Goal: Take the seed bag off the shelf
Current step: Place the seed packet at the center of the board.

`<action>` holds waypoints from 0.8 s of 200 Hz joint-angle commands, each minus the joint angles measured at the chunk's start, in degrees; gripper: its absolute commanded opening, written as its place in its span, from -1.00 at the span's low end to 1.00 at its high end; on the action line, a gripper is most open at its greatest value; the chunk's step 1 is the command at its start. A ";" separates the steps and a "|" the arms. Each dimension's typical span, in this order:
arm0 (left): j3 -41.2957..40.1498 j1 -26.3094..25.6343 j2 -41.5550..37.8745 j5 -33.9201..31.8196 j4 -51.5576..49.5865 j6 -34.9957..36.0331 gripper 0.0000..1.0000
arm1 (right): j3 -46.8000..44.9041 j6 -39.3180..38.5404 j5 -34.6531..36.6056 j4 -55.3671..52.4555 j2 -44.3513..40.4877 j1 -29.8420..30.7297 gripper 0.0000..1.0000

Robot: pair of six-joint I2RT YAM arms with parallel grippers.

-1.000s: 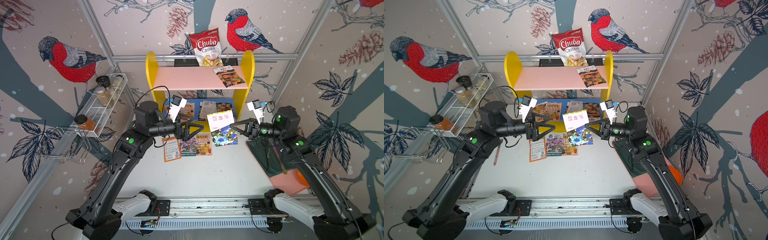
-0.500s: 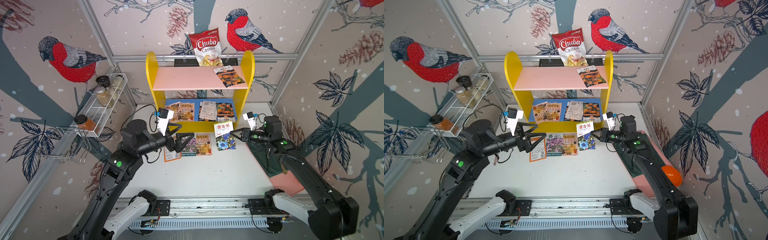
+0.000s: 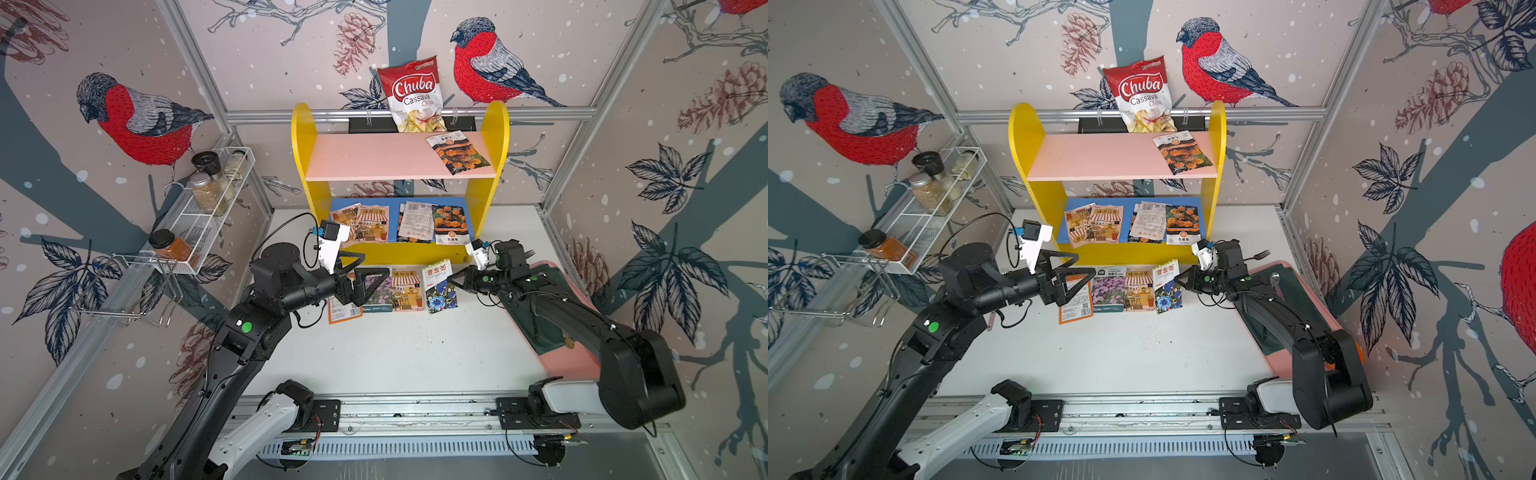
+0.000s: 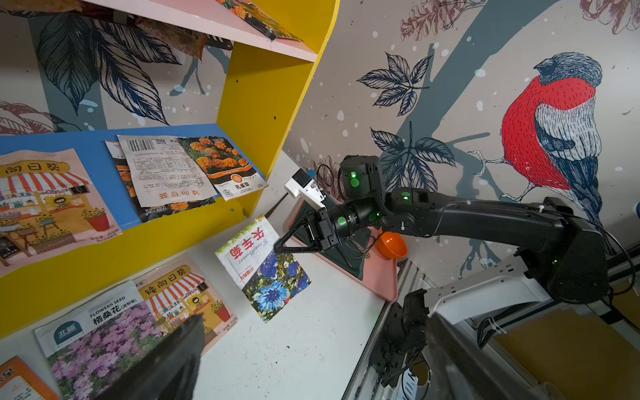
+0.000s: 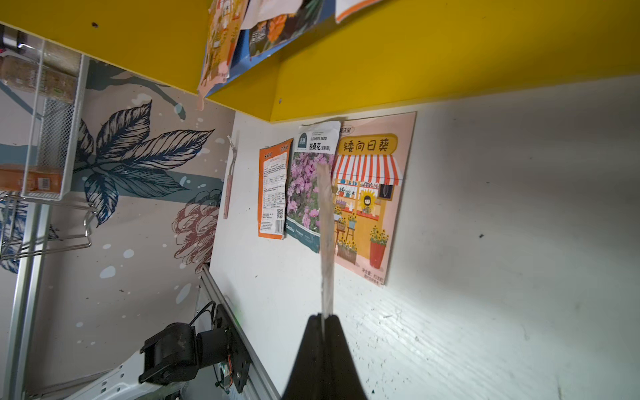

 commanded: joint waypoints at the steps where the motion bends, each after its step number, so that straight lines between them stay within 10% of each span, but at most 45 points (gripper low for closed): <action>1: -0.56 0.03 -0.51 0.44 3.10 -0.99 0.98 | 0.19 -0.35 2.08 4.29 2.55 0.37 -1.00; 160: -2.64 0.01 -0.65 0.18 3.53 -1.61 0.98 | 7.02 1.37 4.24 7.06 18.90 0.10 -1.00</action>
